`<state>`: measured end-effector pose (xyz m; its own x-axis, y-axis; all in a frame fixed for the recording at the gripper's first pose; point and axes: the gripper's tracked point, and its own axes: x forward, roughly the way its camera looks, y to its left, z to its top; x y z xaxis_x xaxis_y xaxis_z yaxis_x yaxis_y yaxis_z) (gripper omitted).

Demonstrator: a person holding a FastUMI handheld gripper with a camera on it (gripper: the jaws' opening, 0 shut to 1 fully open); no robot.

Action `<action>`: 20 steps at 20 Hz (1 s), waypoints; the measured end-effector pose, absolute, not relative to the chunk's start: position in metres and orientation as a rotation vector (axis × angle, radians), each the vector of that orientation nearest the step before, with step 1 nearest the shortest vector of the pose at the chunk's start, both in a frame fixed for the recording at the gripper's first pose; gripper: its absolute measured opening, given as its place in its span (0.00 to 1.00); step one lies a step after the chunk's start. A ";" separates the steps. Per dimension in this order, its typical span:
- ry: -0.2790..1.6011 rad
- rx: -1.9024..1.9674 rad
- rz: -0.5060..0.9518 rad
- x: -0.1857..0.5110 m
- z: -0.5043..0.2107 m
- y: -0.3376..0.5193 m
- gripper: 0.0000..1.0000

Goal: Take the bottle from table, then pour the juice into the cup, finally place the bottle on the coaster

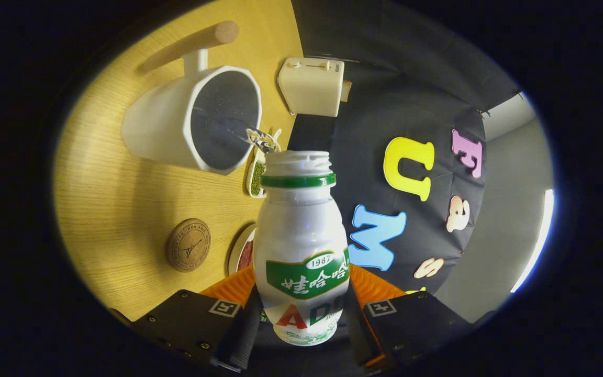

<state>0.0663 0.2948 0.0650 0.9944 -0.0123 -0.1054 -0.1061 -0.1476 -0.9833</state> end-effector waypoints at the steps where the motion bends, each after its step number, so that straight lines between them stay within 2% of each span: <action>1: 0.087 -1.725 0.080 0.066 0.067 0.295 0.72; 20: 0.083 -1.850 0.083 0.067 0.073 0.299 0.72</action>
<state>0.0668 0.2993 0.0728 0.9949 -0.0139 -0.0999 -0.0999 -0.2770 -0.9557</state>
